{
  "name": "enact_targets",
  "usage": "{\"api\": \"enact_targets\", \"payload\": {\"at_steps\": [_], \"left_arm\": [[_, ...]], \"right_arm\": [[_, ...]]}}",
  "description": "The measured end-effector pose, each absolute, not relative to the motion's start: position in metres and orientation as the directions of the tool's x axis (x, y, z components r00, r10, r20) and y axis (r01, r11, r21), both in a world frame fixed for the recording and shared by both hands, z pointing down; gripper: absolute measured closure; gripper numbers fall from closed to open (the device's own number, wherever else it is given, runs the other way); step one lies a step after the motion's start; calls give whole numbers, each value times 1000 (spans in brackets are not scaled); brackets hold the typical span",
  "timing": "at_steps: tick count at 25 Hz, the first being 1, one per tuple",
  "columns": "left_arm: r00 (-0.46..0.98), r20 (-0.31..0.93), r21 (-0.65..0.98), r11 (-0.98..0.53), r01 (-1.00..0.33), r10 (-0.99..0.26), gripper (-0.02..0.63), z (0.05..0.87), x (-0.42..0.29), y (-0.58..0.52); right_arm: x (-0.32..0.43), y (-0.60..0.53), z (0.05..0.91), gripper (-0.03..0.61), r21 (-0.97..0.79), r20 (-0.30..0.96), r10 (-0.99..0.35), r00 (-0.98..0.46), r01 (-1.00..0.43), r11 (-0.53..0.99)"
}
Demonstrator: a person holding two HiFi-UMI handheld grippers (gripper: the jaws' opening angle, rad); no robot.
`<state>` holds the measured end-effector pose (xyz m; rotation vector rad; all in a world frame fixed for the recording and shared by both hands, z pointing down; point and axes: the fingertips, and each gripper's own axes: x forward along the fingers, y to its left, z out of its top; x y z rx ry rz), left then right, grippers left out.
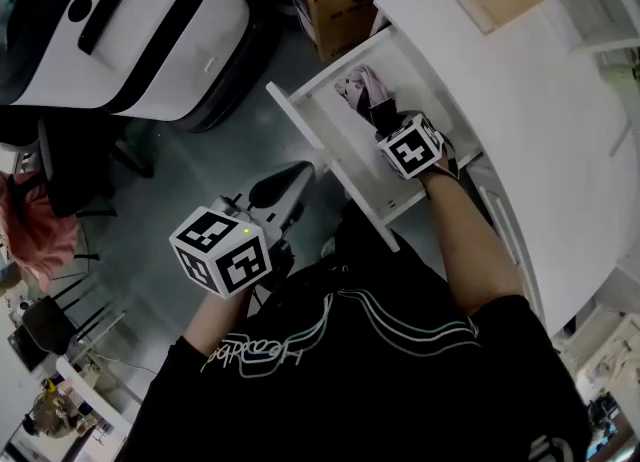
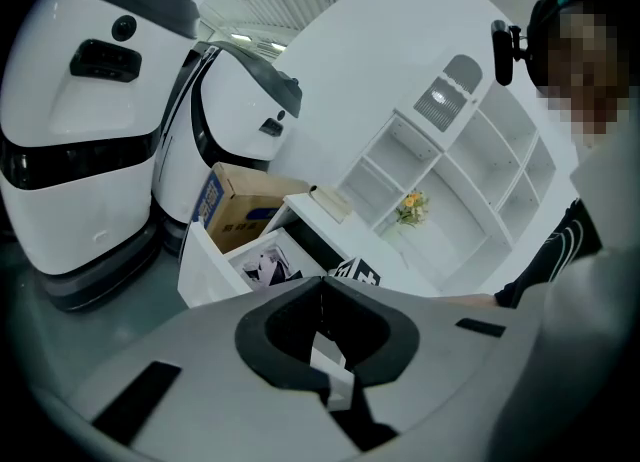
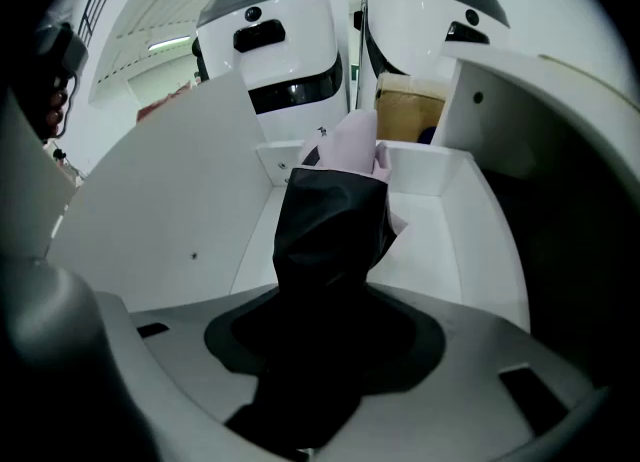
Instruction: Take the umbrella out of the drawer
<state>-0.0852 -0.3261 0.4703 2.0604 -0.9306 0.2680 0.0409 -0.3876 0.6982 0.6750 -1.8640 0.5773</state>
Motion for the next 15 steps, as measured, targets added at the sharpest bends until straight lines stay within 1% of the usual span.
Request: {"api": "enact_targets", "payload": {"at_steps": [4, 11, 15], "left_arm": [[709, 467, 603, -396, -693, -529, 594, 454, -86, -309], [731, 424, 589, -451, -671, -534, 593, 415, -87, -263], [744, 396, 577, -484, -658, -539, 594, 393, -87, -238]], "right_arm": [[40, -373, 662, 364, -104, 891, -249, -379, -706, 701], [37, -332, 581, 364, -85, 832, -350, -430, -723, 686], [33, -307, 527, 364, -51, 777, -432, -458, -730, 682]]}}
